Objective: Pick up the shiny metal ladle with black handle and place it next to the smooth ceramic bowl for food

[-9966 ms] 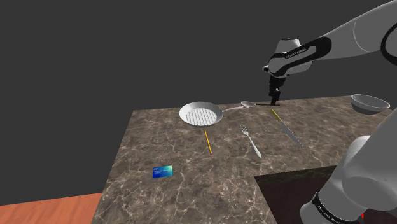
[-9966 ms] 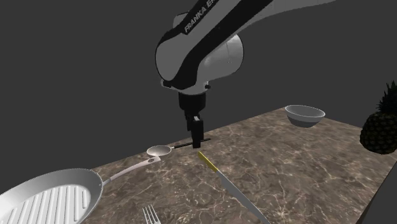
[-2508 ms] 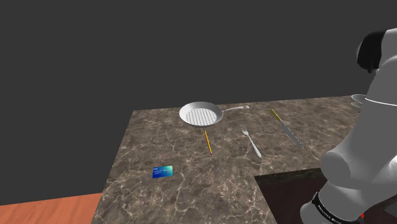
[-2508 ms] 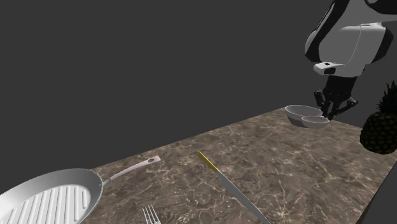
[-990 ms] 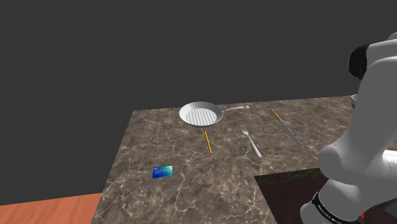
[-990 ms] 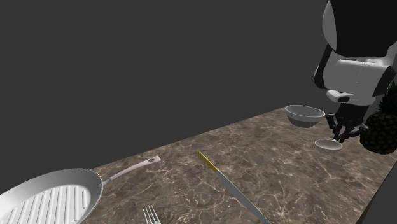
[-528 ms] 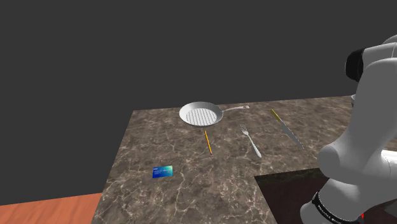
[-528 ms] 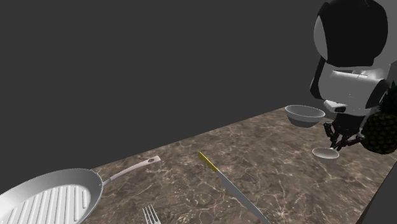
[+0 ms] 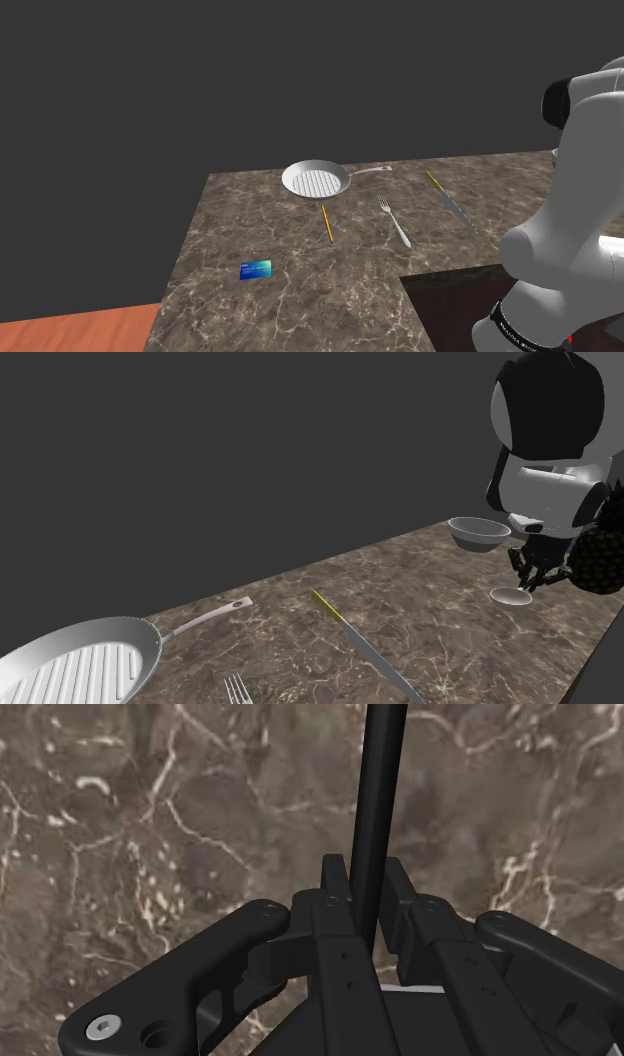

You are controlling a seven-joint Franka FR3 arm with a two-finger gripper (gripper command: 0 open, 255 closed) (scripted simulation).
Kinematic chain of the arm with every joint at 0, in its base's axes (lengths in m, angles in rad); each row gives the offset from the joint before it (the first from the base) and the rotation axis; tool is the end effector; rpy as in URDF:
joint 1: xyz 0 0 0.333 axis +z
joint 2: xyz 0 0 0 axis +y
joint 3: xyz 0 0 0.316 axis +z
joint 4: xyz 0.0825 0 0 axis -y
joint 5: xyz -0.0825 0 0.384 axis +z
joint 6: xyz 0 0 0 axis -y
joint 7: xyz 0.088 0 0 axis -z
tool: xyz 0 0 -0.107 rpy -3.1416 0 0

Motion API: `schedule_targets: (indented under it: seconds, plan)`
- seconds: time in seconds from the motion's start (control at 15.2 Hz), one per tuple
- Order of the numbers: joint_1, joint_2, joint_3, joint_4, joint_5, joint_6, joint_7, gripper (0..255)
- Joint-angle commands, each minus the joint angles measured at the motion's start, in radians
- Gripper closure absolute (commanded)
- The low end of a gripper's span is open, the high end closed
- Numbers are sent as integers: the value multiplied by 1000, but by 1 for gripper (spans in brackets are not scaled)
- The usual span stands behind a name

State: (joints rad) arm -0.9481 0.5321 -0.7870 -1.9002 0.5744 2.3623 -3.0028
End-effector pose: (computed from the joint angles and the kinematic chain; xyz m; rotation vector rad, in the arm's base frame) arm -0.0622 -0.6333 0.3012 2.6597 1.3981 -0.0813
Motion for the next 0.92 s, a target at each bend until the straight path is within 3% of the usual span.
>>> schedule_targets:
  seconds: [0.0, 0.33, 0.59, 0.86]
  plan:
    - [0, 0, 0, 0, 0, 0, 0, 0]
    - [0, 0, 0, 0, 0, 0, 0, 0]
    - [61, -94, -73, -4, -90, -71, 54, 0]
    - [61, -94, -73, -4, -90, -71, 54, 0]
